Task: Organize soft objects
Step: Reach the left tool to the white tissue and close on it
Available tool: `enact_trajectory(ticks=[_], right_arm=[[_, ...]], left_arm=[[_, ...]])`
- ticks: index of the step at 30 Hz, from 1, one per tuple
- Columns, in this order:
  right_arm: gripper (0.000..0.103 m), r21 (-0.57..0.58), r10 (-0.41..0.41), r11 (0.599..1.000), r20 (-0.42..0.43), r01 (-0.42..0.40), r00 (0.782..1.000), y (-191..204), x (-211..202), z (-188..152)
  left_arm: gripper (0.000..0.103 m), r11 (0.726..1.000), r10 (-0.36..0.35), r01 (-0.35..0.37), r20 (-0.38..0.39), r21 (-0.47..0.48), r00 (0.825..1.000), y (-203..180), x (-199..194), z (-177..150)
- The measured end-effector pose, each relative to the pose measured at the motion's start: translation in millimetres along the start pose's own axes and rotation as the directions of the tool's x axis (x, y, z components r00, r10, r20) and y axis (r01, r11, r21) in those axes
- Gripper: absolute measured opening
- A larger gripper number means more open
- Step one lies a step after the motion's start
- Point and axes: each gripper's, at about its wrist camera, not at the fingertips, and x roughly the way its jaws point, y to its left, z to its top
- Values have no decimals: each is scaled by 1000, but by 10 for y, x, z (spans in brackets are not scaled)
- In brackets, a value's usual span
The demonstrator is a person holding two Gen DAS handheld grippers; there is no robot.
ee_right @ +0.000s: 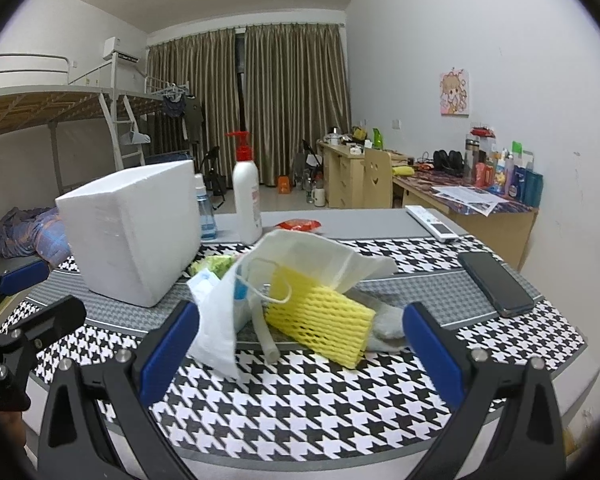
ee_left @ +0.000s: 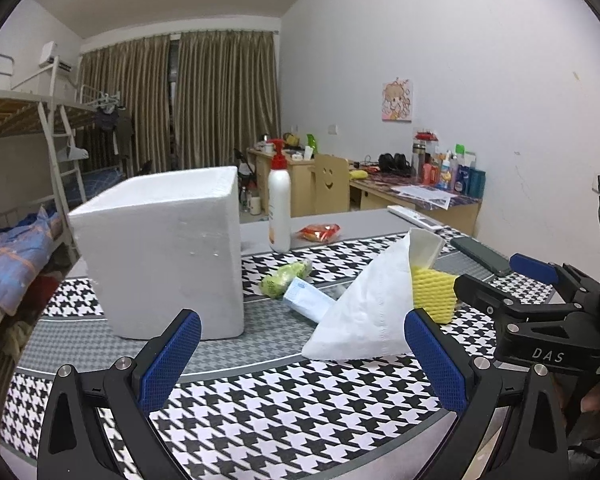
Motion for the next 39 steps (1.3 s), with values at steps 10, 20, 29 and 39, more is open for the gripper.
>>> enact_trajectory(ticks=[10,20,29,39], right_arm=[[97,15,-26,1000,-48,27,998,-157,210,-21],[91,47,-32,998,-96,36,995,-367,384,-98],[90,77,-26,996,-113,35,993,-507,476,-129],[91,96,-14,995,-128,26,992,-576,545,-150]], left_arm=[[100,998,-60,61,-60,23,996,-132,329,58],[90,989,-124,134,-126,70,984,-356,622,47],[78,983,-136,156,-186,98,973,-499,872,51],[54,978,-148,178,-235,110,961,-589,1103,34]])
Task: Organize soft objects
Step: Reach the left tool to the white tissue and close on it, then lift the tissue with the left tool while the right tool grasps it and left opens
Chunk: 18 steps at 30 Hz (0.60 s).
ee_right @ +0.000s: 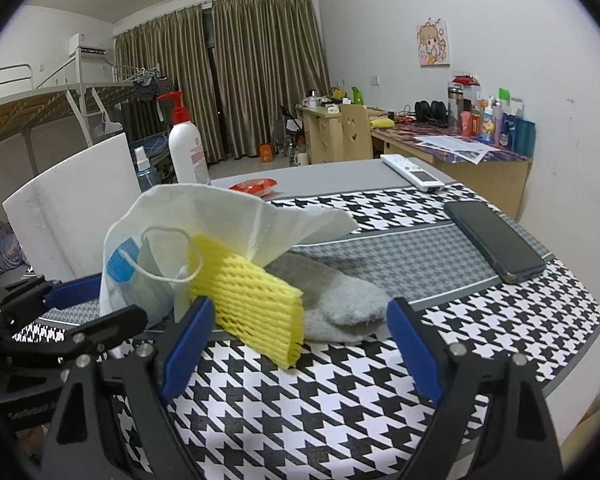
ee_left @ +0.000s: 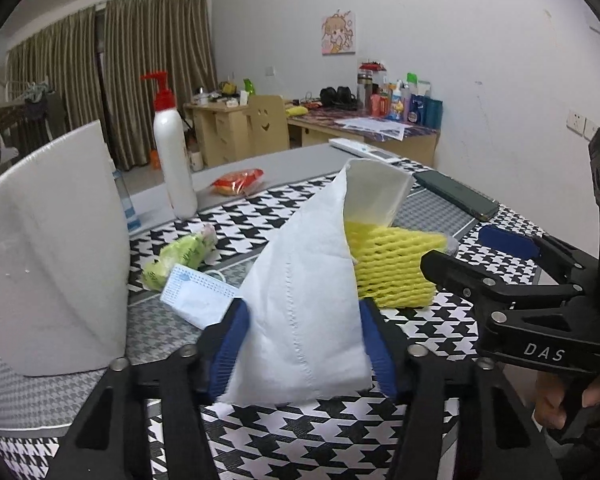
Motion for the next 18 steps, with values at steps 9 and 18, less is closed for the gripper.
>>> enact_trajectory(ticks=[9,18], right_arm=[[90,8,-1,1000,-12,1,1000,-30,69,19],[90,6,-5,1000,-6,5,1000,-2,38,20]], left_arm=[[21,999,34,-35,-26,-37,999,111,66,4],[10,996,76,-75,19,-51,997,194,-138,2]])
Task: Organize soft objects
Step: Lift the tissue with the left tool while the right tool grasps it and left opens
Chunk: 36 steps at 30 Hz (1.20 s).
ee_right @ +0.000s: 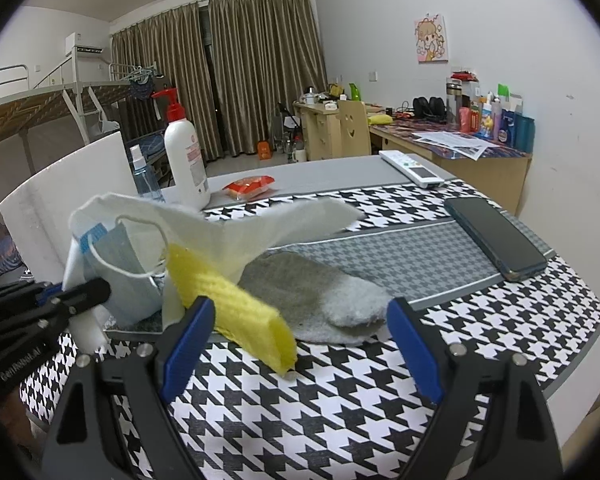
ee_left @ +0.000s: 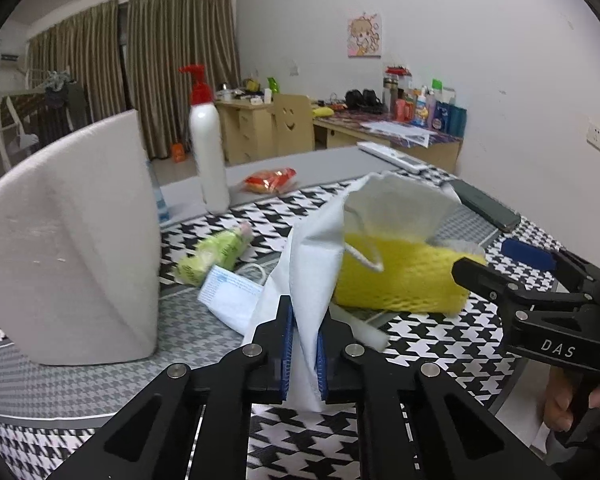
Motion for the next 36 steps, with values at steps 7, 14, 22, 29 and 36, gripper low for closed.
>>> enact_trajectory(ticks=[7,14,22,29,36], right_arm=[[90,-5,-8,1000,26,8,1000,39,-136,-13],[90,-7,-10,1000,47,11,999,57,-251,-16],[90,-17,26,1000,49,-25,998,142,-287,-17],[91,-57,69,996,36,-67,997,308,-260,-54],[91,-135,98,986,19,-94,995,499,-218,-82]], left_arm=[[10,999,36,-35,65,-10,997,84,-247,25],[10,998,53,-51,106,-21,993,147,-442,12],[10,999,32,-33,124,3,992,116,-583,-101],[10,1000,10,-11,88,7,996,140,-515,-222],[10,1000,-1,1,80,3,997,192,-490,-227]])
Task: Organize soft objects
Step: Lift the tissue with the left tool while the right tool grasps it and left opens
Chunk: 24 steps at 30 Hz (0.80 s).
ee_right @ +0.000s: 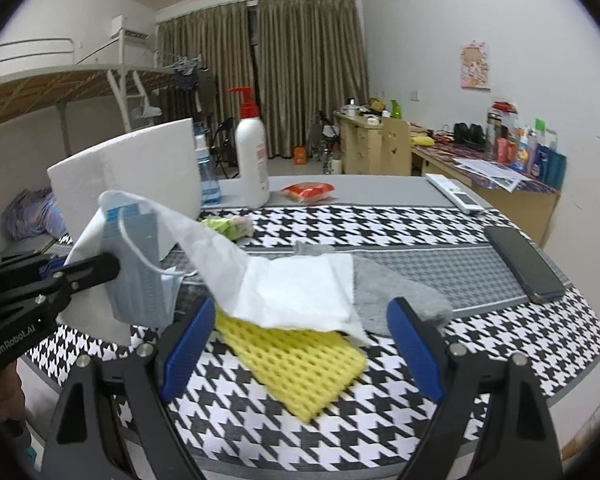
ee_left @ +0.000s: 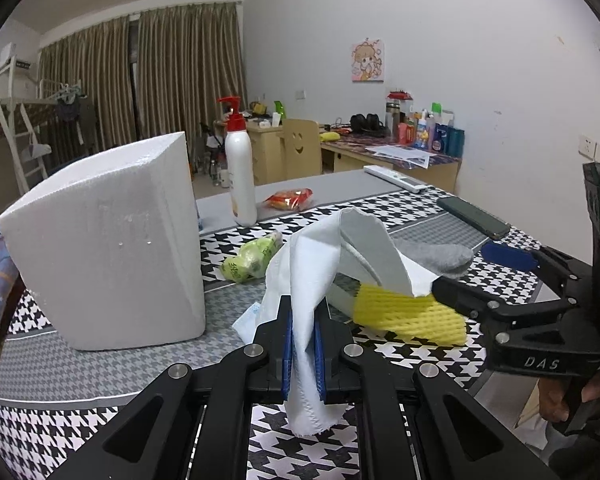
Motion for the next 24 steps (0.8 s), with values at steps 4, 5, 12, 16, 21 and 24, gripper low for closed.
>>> enact_trajectory(ticks=[4,5,12,16,21,24], right_arm=[[91,-24,-3,1000,-13,3,1000,83,91,35],[91,-27,-4,1000,-22,4,1000,98,131,47],[70,-69,4,998,-90,-10,996,223,337,56],[47,-37,12,999,-142,-17,990,190,457,60],[13,25,70,997,-153,-67,986,164,490,103],[8,36,71,997,-137,-66,988,173,468,132]], left_arm=[[10,1000,-27,27,-3,13,1000,-21,-19,-27],[10,999,-32,32,-3,16,999,-26,-22,-31],[10,999,-47,47,-4,13,999,5,-48,-56],[10,998,-61,61,-3,19,998,18,-71,-66],[10,998,-58,59,-8,23,998,28,-45,-82],[23,999,-49,49,-7,21,999,47,-35,-79]])
